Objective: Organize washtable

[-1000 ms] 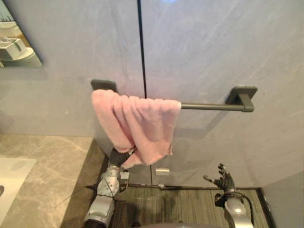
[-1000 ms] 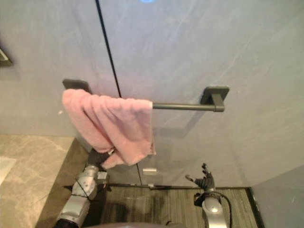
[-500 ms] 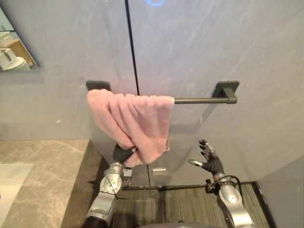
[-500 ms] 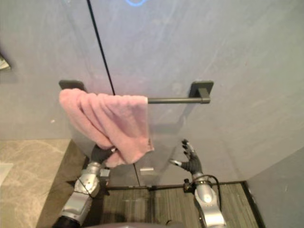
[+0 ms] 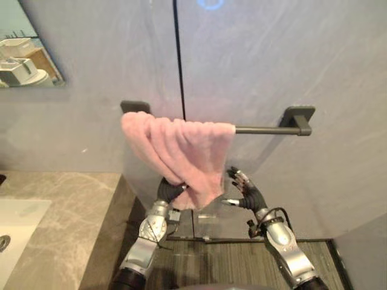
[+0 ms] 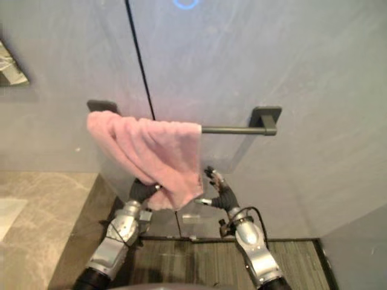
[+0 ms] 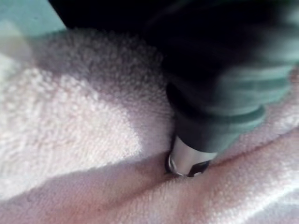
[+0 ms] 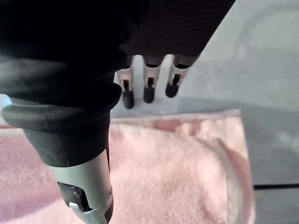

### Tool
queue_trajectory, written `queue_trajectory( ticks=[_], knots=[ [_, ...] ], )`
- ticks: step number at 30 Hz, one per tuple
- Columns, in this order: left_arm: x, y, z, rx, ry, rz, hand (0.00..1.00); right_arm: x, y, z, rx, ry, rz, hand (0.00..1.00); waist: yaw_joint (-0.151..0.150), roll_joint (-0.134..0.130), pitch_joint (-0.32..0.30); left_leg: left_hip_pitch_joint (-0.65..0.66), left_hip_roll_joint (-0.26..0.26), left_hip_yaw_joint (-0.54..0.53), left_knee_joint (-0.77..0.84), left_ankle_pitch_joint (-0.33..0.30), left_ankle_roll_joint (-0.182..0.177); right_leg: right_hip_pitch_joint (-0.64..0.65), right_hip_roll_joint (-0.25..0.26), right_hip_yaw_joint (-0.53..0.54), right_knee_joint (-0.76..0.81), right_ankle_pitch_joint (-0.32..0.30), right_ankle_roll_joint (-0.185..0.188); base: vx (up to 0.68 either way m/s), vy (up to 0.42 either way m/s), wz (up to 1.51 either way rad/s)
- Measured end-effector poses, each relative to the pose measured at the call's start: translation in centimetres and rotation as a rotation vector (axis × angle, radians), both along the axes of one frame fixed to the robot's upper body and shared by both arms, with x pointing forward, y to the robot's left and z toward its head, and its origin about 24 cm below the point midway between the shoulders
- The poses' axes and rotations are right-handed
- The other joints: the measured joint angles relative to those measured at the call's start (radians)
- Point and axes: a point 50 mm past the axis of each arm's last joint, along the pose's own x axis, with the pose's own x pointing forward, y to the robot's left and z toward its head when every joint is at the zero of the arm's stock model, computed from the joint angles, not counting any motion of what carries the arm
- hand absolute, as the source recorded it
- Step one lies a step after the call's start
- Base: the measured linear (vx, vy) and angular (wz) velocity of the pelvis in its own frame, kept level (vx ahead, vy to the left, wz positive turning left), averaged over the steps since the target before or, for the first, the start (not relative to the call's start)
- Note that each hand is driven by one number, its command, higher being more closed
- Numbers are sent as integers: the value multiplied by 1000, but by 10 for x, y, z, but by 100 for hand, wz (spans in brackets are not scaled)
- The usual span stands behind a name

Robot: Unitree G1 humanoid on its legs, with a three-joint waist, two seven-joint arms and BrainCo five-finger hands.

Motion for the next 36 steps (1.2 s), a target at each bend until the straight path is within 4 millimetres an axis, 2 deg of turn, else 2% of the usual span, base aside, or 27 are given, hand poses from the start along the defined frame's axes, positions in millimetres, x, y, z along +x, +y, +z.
queue_trajectory(
  ticks=[8, 12, 18, 19, 22, 27, 36],
  knots=[
    [-1, -9, 4, -44, -11, -26, 100, 7, 5, 6, 9, -29, 1, 0, 2, 0, -1, -19, -1, -23, 0, 1, 0, -4, -1, -23, -3, -3, 1, -5, -7, 8],
    [-1, -13, 4, -71, -10, -26, 100, 16, 8, 3, -6, -15, -1, 0, 13, 0, -1, -28, -1, -29, 0, 1, 0, -10, 0, -30, -3, -7, 1, 13, -6, 4],
    [-3, -16, 11, -95, -35, -38, 100, 19, 15, -4, 4, 15, 8, 0, 32, -5, -4, -46, -2, -56, 1, 3, -2, -15, -1, -54, 1, -19, 2, 6, -8, 14],
    [-3, -16, 11, -102, -35, -38, 100, 20, 17, -6, -1, 26, 16, 100, 39, -7, -6, -48, -2, -60, 1, 3, -2, -15, -1, -58, 2, -21, 1, 0, -10, 9],
    [-3, -17, 11, -115, -32, -52, 100, 23, 20, -9, -5, 39, 26, 100, 53, -11, -8, -55, -2, -70, 2, 3, -2, -17, 0, -67, 2, -23, 0, -3, -7, 10],
    [-3, -16, 11, -125, -30, -48, 100, 26, 27, -9, 10, 46, 33, 100, 56, -22, -15, -61, -2, -77, 2, 4, -3, -18, 0, -74, 2, -25, -1, -4, -3, 4],
    [-5, -13, 16, -145, -55, -36, 100, 28, 26, -8, 26, 42, 25, 100, 55, -34, -20, -58, -1, -73, 3, 4, -3, -20, 0, -69, 6, -25, -1, 0, 0, 0]
  ],
)
